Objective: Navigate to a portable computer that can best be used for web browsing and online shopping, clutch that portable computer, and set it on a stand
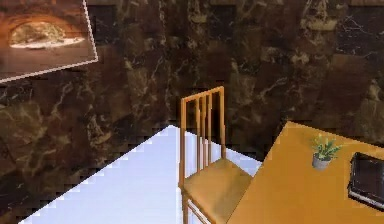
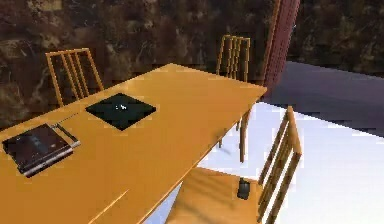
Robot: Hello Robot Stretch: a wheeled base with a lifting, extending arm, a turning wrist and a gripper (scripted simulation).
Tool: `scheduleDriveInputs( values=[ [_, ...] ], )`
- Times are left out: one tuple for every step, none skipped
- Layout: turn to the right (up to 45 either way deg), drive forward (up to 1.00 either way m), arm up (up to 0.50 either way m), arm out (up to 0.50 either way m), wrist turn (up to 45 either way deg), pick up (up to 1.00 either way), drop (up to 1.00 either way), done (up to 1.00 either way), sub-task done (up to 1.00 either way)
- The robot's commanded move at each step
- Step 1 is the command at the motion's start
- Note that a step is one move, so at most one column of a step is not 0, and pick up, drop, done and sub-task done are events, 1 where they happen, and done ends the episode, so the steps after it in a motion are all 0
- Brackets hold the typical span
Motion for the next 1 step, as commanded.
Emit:
scheduleDriveInputs(
  values=[
    [-45.0, 0.0, 0.0, 0.0, 0.0, 0.0, 0.0, 0.0, 0.0]
  ],
)
